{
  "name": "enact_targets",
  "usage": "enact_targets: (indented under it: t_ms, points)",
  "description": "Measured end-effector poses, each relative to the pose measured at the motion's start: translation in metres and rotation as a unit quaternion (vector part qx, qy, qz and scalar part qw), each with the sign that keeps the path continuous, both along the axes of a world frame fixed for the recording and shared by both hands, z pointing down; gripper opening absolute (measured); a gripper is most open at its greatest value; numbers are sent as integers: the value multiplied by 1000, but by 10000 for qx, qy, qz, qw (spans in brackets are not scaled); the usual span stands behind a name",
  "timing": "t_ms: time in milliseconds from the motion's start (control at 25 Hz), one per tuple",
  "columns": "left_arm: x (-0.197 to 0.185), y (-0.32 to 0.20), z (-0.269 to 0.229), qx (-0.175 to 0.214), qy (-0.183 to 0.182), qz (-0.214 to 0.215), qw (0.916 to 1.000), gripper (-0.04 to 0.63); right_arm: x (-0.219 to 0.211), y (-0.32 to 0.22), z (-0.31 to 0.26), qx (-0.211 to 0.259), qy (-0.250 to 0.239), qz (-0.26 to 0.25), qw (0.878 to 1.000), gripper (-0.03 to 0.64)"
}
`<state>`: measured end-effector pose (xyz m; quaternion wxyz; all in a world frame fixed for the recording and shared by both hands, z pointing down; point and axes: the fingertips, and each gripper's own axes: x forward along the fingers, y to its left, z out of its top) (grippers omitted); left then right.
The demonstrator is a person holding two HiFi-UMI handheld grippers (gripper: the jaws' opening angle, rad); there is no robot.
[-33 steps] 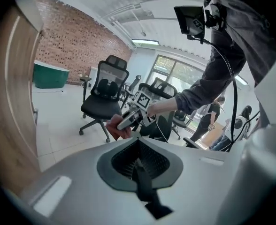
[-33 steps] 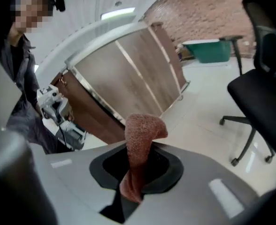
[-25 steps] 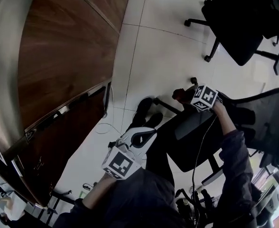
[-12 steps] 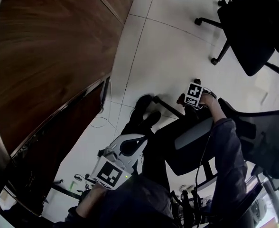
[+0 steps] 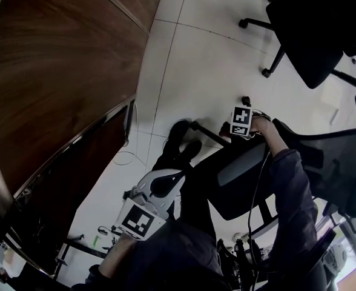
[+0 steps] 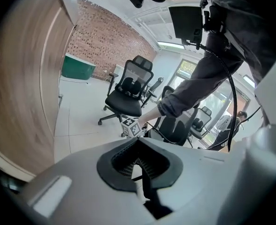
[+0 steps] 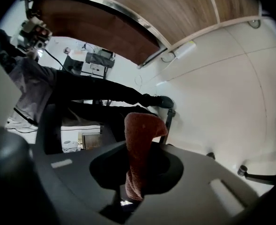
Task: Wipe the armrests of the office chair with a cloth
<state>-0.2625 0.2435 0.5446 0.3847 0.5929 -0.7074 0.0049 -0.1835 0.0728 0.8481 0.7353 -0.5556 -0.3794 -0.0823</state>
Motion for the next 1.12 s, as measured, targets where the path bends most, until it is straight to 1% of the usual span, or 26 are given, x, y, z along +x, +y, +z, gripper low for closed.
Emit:
enact_targets:
  t_ms: [120, 200, 280, 320, 400, 520, 600, 760, 840, 920, 1120]
  points:
    - [2, -5, -7, 74, -69, 86, 9999, 15, -5, 18, -55, -616, 101, 132, 9980, 52]
    - [5, -8, -10, 113, -99, 148, 9998, 15, -6, 26, -86, -942, 138, 141, 9954, 52]
    - [8, -12, -11, 133, -107, 199, 9997, 15, -6, 29, -102, -1094, 120, 76, 9939, 52]
    - [9, -13, -11, 137, -106, 217, 9996, 17, -5, 29, -102, -1094, 102, 7, 9939, 52]
    - [12, -14, -11, 142, -94, 240, 9996, 15, -1, 26, -93, -975, 86, -166, 9951, 52]
    - [17, -12, -9, 130, -56, 251, 9996, 15, 7, 22, -61, -661, 94, -314, 9973, 52]
    - [18, -9, -6, 87, -34, 253, 9996, 15, 9, 20, -36, -427, 166, -239, 9987, 52]
    - [19, -5, -2, -18, 13, 264, 9996, 15, 7, 11, 5, 107, 355, 103, 9993, 52]
    - [18, -3, 0, -66, 25, 261, 9996, 15, 4, 9, 21, 307, 273, 173, 9990, 52]
    - [17, -1, 1, -112, 42, 251, 9996, 15, 2, 8, 36, 464, 90, 131, 9988, 52]
    - [16, 4, 7, -161, 68, 254, 9995, 15, 8, -5, 64, 846, -320, -308, 9954, 52]
